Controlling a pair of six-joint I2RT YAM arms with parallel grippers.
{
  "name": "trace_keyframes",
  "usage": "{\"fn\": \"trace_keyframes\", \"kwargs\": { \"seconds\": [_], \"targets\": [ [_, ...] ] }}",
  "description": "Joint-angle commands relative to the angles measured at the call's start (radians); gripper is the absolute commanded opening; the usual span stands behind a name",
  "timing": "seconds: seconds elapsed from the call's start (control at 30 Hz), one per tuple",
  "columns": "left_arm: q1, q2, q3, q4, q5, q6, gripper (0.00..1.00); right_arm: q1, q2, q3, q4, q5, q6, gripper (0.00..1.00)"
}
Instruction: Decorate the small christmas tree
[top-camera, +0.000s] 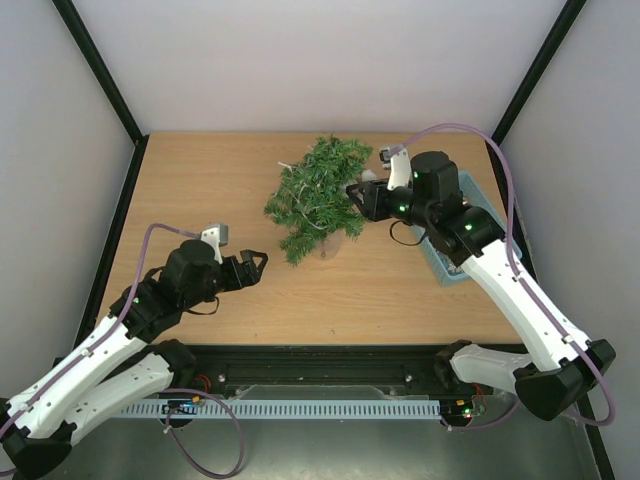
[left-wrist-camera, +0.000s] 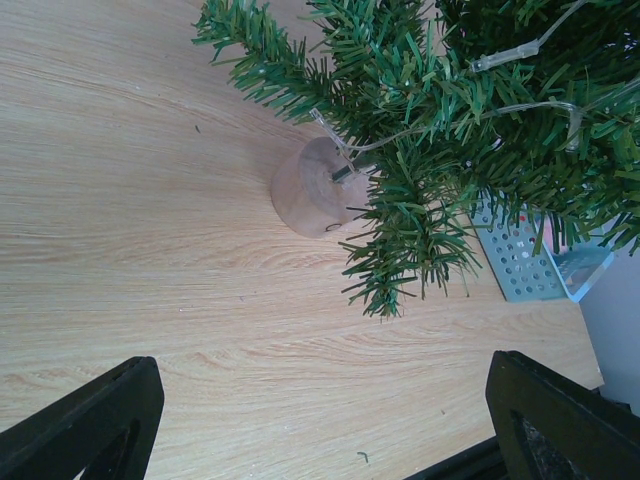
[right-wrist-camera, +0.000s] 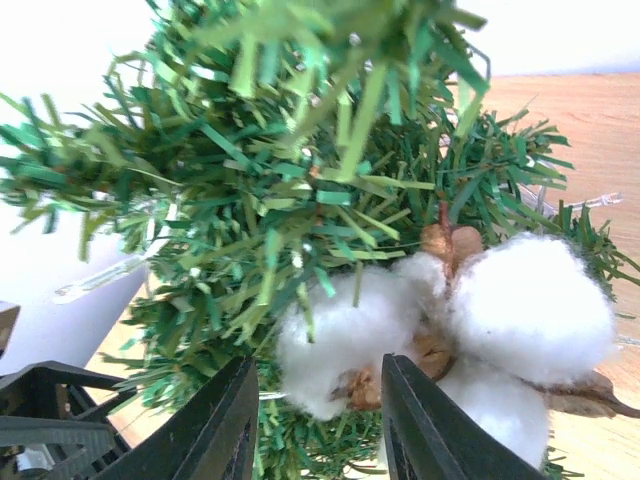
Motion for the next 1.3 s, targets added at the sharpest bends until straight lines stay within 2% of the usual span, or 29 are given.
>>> {"fn": "trace_keyframes", "kwargs": {
  "seconds": [0.0, 0.2, 0.33, 0.47, 0.57, 0.67, 0.73, 0.8, 0.97, 1.17, 1.27],
  "targets": [
    [0.005, -0.01, 0.021, -0.013, -0.013, 0.004, 0.91, 0.005, -0.043, 0.049, -0.009, -0.032, 0.014, 0.37],
    [0.006, -0.013, 0.017, -0.014, -0.016, 0.002, 0.91, 0.005, -0.054, 0.095, -0.04, -0.052, 0.024, 0.44],
    [0.005, -0.016, 0.018, -0.014, -0.014, 0.001, 0.91, 0.004, -0.044, 0.132, -0.133, 0.081, 0.032, 0.45],
    [0.005, -0.022, 0.011, -0.016, -0.017, 0.002, 0.91, 0.0, -0.004, 0.171, -0.259, 0.243, 0.033, 0.5],
    [0.005, -0.025, 0.007, -0.018, -0.016, 0.001, 0.91, -0.009, 0.011, 0.168, -0.282, 0.271, 0.036, 0.5],
    [0.006, -0.033, 0.005, -0.019, -0.017, 0.002, 0.91, -0.021, 0.021, 0.142, -0.256, 0.237, 0.037, 0.5],
    [0.005, -0.036, 0.004, -0.02, -0.019, 0.001, 0.91, -0.03, 0.033, 0.12, -0.226, 0.199, 0.037, 0.47],
    [0.006, -0.038, 0.003, -0.024, -0.019, 0.002, 0.91, -0.036, 0.043, 0.1, -0.189, 0.17, 0.041, 0.39],
    [0.005, -0.046, 0.006, -0.032, -0.023, 0.002, 0.91, -0.042, 0.075, 0.081, -0.106, 0.066, 0.052, 0.34],
    [0.005, -0.045, 0.015, -0.037, -0.029, 0.005, 0.91, -0.042, 0.125, 0.119, -0.083, 0.023, 0.048, 0.18],
    [0.005, -0.043, 0.018, -0.036, -0.03, 0.005, 0.91, -0.042, 0.124, 0.123, -0.075, 0.03, 0.039, 0.16]
  ]
}}
